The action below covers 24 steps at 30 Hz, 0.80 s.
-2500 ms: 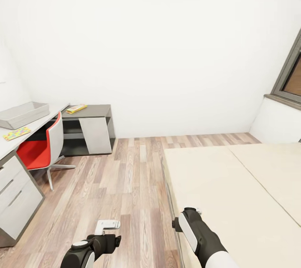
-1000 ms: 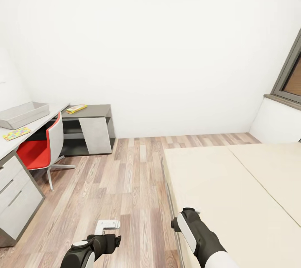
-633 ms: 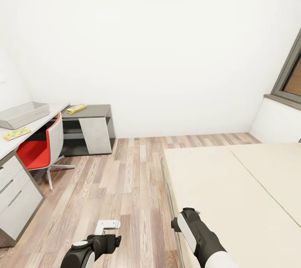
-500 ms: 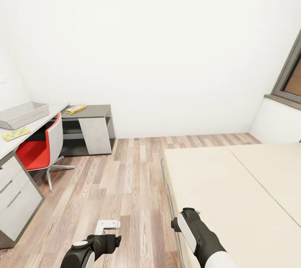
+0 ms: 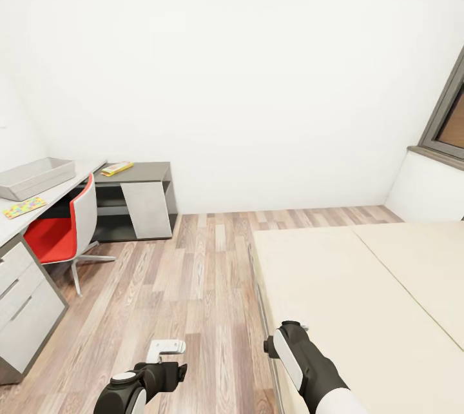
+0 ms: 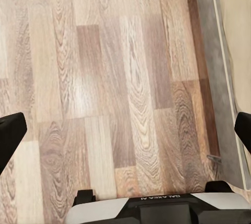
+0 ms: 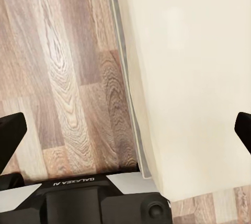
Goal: Put all the toys in the child's room - the three board games (two on the bed and one on the table), the two jigsaw puzzles on the table, and the tennis ball on the table - inside the toy box on the table in the child's room.
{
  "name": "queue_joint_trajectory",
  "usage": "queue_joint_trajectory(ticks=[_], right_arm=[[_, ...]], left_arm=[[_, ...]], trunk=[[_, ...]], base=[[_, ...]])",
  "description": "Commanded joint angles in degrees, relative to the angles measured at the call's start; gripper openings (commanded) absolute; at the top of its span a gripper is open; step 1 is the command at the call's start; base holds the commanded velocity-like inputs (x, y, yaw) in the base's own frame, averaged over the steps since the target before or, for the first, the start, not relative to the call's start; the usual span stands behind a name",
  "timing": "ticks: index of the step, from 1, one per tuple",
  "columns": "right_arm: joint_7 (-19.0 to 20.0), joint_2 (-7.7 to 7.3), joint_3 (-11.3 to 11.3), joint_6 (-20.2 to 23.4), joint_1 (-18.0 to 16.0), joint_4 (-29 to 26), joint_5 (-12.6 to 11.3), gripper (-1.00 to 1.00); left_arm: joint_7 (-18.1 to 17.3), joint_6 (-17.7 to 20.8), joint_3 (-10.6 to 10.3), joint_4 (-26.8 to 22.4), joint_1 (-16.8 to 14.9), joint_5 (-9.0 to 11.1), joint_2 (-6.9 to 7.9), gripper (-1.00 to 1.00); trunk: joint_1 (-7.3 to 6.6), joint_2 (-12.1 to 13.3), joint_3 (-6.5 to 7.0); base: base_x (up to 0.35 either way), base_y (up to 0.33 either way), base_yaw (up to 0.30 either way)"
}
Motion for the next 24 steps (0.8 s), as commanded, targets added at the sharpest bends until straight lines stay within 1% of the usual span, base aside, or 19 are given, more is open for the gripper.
queue_joint_trajectory(ticks=[1,12,18,24], right_arm=[[-0.5,0.00,0.1,0.1,0.0,-0.1,-0.6,1.00],[-0.5,0.00,0.1,0.1,0.0,-0.1,-0.6,1.00],[-0.5,0.00,0.1,0.1,0.0,-0.1,-0.6,1.00],[-0.5,0.00,0.1,0.1,0.0,-0.1,-0.6,1.00]], left_arm=[[0.1,0.3,0.0,-0.1,0.0,0.0,-0.01,1.00],[0.1,0.3,0.0,-0.1,0.0,0.0,-0.03,1.00],[0.1,0.3,0.0,-0.1,0.0,0.0,-0.03,1.00],[0.1,0.3,0.0,-0.1,0.0,0.0,-0.03,1.00]], trunk=[[0.04,-0.1,-0.13],[0.04,-0.1,-0.13],[0.04,-0.1,-0.13],[0.04,-0.1,-0.13]], base=[[0.000,0.000,0.000],[0.000,-0.002,0.000],[0.000,-0.081,0.000],[0.000,-0.023,0.000]])
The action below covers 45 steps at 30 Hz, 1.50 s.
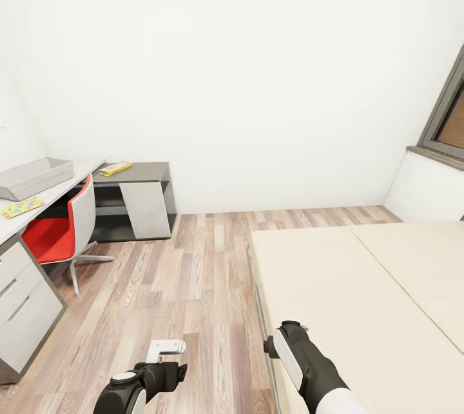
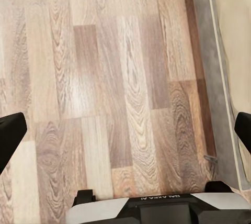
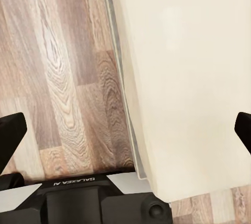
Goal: Put all the toys in the child's room - the three board games (two on the bed and one on the table), the two jigsaw puzzles on the table, and the tennis ball on the table - inside the toy box on the table in the child's room.
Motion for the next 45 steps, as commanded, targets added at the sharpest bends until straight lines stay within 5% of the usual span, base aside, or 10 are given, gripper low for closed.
queue_joint_trajectory(ticks=[1,45], right_arm=[[-0.5,0.00,0.1,0.1,0.0,-0.1,-0.5,1.00],[-0.5,0.00,0.1,0.2,0.0,-0.1,-0.5,1.00]], left_arm=[[0.1,0.3,0.0,-0.1,0.0,0.0,-0.01,1.00],[0.1,0.4,0.0,-0.1,0.0,0.0,-0.01,1.00]], trunk=[[0.04,-0.1,-0.13],[0.04,-0.1,-0.13]], base=[[0.000,-0.008,0.000],[0.000,-0.042,0.000]])
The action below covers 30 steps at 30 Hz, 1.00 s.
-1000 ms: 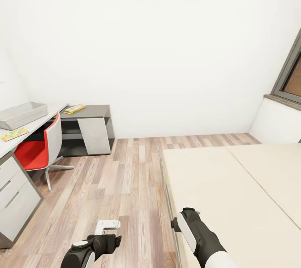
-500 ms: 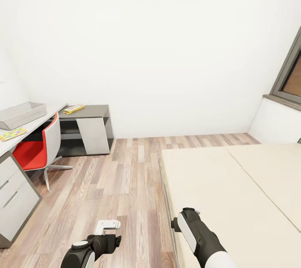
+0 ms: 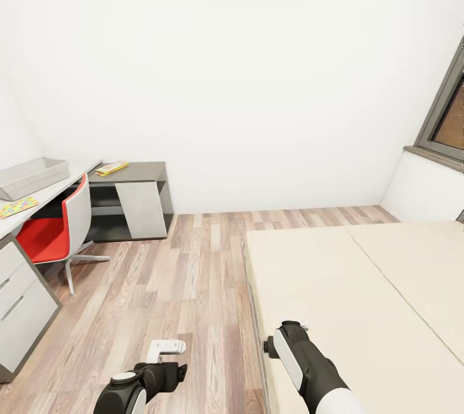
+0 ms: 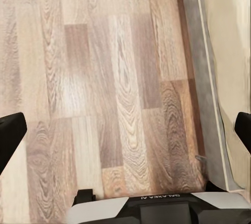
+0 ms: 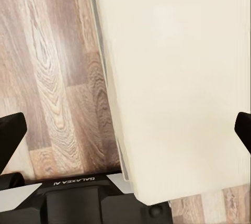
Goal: Put all the toys in the child's room - the three board games (two on the bed and one on the table), the two jigsaw puzzles on the table, and the tennis ball on the table - inside the toy box on the table in the child's room.
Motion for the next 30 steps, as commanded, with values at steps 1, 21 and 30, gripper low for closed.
queue_joint_trajectory(ticks=[1,21,30], right_arm=[[-0.5,0.00,0.1,0.1,0.0,-0.1,-0.5,1.00],[-0.5,0.00,0.1,0.1,0.0,-0.1,-0.6,1.00],[-0.5,0.00,0.1,0.1,0.0,-0.1,-0.6,1.00]], left_arm=[[0.1,0.3,0.0,-0.1,0.0,0.0,-0.01,1.00],[0.1,0.3,0.0,-0.1,0.0,0.0,-0.01,1.00],[0.1,0.4,0.0,-0.1,0.0,0.0,-0.01,1.00]], trunk=[[0.04,-0.1,-0.13],[0.04,-0.1,-0.13],[0.04,-0.1,-0.13]], base=[[0.000,-0.136,0.000],[0.000,-0.018,0.000],[0.046,-0.043,0.000]])
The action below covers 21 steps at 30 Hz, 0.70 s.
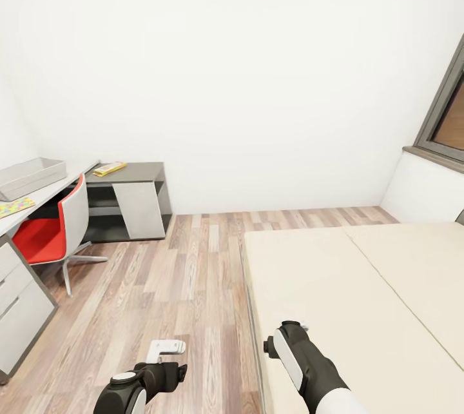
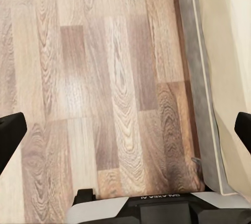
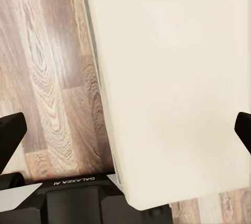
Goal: Put all the toys in the child's room - the three board games (two on the bed and one on the table), the two jigsaw puzzles on the table, and the tennis ball on the table - inside the toy box on the table in the child's room.
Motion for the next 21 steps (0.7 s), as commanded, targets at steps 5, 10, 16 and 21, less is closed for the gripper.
queue_joint_trajectory(ticks=[5,10,16,21], right_arm=[[-0.5,0.00,0.1,0.1,0.0,-0.1,-0.5,1.00],[-0.5,0.00,0.1,0.1,0.0,-0.1,-0.5,1.00],[-0.6,0.00,0.9,0.1,0.0,-0.1,-0.5,1.00],[-0.6,0.00,1.2,0.1,0.0,-0.1,-0.5,1.00]], left_arm=[[0.1,0.3,0.0,-0.1,0.0,0.0,-0.01,1.00],[0.1,0.3,0.0,-0.1,0.0,0.0,-0.01,1.00],[0.1,0.3,0.0,-0.1,0.0,0.0,-0.01,1.00],[0.1,0.3,0.0,-0.1,0.0,0.0,-0.01,1.00]], trunk=[[0.04,-0.1,-0.13],[0.04,-0.1,-0.13],[0.04,-0.1,-0.13],[0.04,-0.1,-0.13]], base=[[0.017,-0.034,0.000],[0.004,-0.127,0.000],[0.001,-0.192,0.000],[0.000,-0.128,0.000]])
